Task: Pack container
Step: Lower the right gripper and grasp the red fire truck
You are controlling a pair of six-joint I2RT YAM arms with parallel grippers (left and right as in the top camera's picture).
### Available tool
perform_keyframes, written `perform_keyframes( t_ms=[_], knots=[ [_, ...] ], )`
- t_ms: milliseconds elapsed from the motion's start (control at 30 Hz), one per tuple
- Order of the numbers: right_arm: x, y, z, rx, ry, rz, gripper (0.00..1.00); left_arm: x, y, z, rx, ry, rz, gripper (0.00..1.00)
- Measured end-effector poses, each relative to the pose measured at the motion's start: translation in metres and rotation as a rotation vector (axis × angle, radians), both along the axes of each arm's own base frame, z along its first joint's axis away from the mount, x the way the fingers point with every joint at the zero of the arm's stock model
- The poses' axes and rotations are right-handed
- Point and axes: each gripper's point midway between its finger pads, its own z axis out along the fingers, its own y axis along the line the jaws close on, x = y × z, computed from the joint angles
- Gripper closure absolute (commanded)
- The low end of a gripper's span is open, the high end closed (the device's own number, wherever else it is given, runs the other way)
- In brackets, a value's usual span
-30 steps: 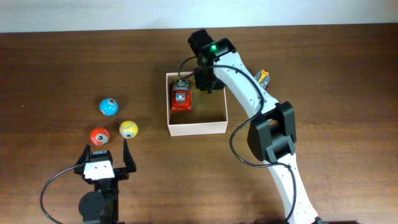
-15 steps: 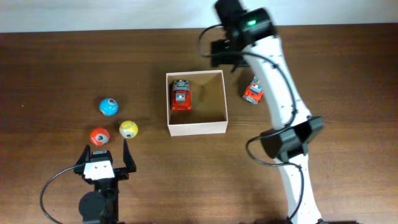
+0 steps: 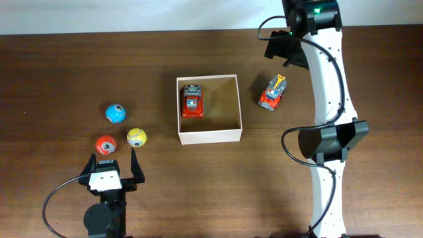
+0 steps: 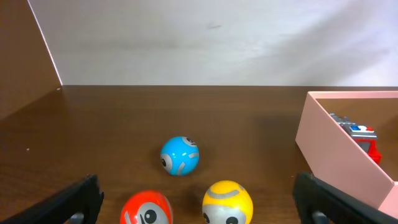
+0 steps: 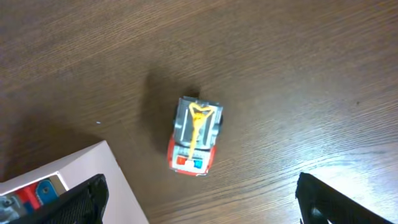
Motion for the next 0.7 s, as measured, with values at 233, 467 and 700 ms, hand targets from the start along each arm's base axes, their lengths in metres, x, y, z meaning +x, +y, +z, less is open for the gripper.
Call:
perform_keyframes(
  t_ms=[233, 467, 700],
  knots=[
    [0.004, 0.007, -0.046, 0.039, 0.086, -0.064, 0.09, 0.0, 0.0, 0.0, 0.0, 0.0, 0.0, 0.01],
    [0.001, 0.012, -0.1, 0.068, 0.179, -0.125, 0.09, 0.0, 0.0, 0.0, 0.0, 0.0, 0.0, 0.01],
    [-0.006, 0.015, -0.131, 0.081, 0.231, -0.16, 0.09, 0.0, 0.0, 0.0, 0.0, 0.0, 0.0, 0.01]
  ],
)
